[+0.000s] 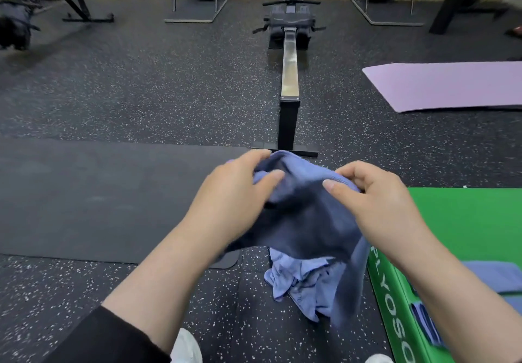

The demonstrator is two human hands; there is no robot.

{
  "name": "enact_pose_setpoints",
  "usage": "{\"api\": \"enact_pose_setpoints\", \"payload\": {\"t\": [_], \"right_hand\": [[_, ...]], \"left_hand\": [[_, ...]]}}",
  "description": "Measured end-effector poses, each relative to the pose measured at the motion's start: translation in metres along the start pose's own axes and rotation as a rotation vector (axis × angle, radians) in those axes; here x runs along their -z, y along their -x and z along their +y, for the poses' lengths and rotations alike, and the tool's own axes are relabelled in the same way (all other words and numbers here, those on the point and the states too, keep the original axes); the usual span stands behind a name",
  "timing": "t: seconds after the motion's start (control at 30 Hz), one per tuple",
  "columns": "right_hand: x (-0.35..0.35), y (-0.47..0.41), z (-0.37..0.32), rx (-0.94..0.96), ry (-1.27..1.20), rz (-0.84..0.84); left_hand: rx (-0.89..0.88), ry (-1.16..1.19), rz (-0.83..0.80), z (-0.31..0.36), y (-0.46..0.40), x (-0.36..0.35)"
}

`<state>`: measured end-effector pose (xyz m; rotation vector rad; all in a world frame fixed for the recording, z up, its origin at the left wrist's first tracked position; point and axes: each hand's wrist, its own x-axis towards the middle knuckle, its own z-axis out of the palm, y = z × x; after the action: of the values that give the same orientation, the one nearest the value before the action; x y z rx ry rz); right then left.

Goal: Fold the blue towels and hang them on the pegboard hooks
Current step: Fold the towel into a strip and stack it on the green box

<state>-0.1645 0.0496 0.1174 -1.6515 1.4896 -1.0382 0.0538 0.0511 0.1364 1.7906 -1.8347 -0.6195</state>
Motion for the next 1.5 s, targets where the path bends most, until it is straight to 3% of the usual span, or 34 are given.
{"api": "enact_pose_setpoints", "payload": {"t": [0.13, 0.37, 0.43, 0.6, 0.67, 0.73, 0.9, 0.97, 1.07, 1.23, 1.3, 1.4, 1.5], "right_hand": [[-0.005, 0.000, -0.002, 0.034, 0.012, -0.074], [-0.003, 0.001, -0.004, 0.070, -0.023, -0.217], [-0.003, 0.001, -0.001, 0.051, -0.042, -0.225], [-0.001, -0.004, 0.010, -0.031, -0.002, -0.236], [0.001, -0.003, 0.009, -0.008, -0.004, -0.202], [0.000, -0.002, 0.007, 0.025, -0.004, -0.199], [-0.007, 0.001, 0.000, 0.108, 0.079, -0.240], [-0.009, 0.002, -0.001, 0.123, 0.125, -0.267], [-0.010, 0.002, 0.003, 0.091, 0.120, -0.289], [-0.002, -0.002, 0.011, 0.049, 0.139, -0.240], [0.000, -0.004, 0.012, 0.046, 0.162, -0.211], [-0.003, -0.001, 0.005, 0.093, 0.180, -0.211], [-0.008, 0.003, -0.004, 0.114, 0.179, -0.244]], "left_hand": [[-0.147, -0.104, -0.192, 0.023, 0.013, -0.022], [-0.197, -0.030, -0.186, 0.019, 0.007, -0.027], [-0.156, -0.043, -0.144, 0.017, 0.006, -0.025], [0.068, -0.075, 0.161, -0.002, -0.004, -0.007], [0.126, -0.067, 0.192, -0.008, -0.007, 0.001], [0.083, -0.051, 0.140, -0.003, -0.003, 0.004], [-0.160, -0.133, -0.165, 0.022, 0.016, -0.017], [-0.178, -0.134, -0.202, 0.022, 0.017, -0.023], [-0.141, -0.080, -0.118, 0.016, 0.011, -0.024], [0.033, -0.054, 0.160, -0.001, -0.002, -0.011], [0.052, -0.063, 0.189, -0.004, -0.004, -0.006], [-0.066, -0.019, 0.031, 0.004, 0.004, -0.010], [-0.195, -0.121, -0.163, 0.011, 0.013, -0.025]]}}
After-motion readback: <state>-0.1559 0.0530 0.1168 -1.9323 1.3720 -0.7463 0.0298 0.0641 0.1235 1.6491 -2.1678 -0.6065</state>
